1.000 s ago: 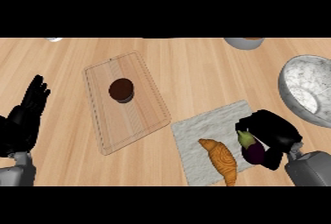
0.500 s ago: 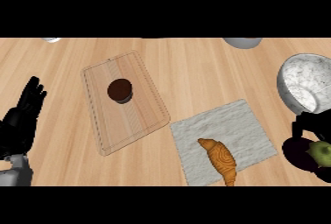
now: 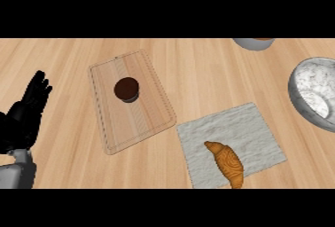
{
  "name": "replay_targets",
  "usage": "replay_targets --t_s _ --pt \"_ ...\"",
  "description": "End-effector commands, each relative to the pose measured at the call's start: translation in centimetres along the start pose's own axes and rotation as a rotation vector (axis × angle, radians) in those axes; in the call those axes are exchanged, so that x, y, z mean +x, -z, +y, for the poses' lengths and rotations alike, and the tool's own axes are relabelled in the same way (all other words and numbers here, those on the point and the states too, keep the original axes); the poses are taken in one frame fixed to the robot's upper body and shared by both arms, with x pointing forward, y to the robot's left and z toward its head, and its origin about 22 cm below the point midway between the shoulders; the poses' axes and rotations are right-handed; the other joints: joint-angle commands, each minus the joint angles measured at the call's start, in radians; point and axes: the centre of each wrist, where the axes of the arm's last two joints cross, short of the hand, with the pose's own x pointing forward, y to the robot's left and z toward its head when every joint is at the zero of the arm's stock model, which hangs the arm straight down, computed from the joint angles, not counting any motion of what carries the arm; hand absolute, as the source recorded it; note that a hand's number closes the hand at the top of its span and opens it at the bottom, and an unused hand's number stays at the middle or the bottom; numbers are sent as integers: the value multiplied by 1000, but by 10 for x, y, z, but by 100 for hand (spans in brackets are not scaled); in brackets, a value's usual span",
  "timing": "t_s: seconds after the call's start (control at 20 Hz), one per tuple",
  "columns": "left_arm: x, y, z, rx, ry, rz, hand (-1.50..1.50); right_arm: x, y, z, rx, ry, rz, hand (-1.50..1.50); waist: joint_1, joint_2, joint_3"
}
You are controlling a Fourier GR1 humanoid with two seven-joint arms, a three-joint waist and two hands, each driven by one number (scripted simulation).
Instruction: Pick the eggplant from the placemat and place it in the bowl
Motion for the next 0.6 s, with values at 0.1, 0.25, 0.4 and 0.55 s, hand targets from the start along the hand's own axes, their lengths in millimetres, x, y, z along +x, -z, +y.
replay_targets --t_s 0.1,0.25,0.4,0.55 --pt "9 -2 5 -28 -1 -21 0 -41 14 -20 -51 91 66 150 36 7 1" --pt "12 2 -15 -26 -3 -14 0 -51 26 -21 -47 165 85 150 36 7 1" --pt "1 1 -15 -48 -6 -11 0 -73 50 3 -11 153 103 150 47 11 1" --pt "16 -3 -21 -40 -4 -13 0 -105 54 3 -4 145 99 150 46 9 2"
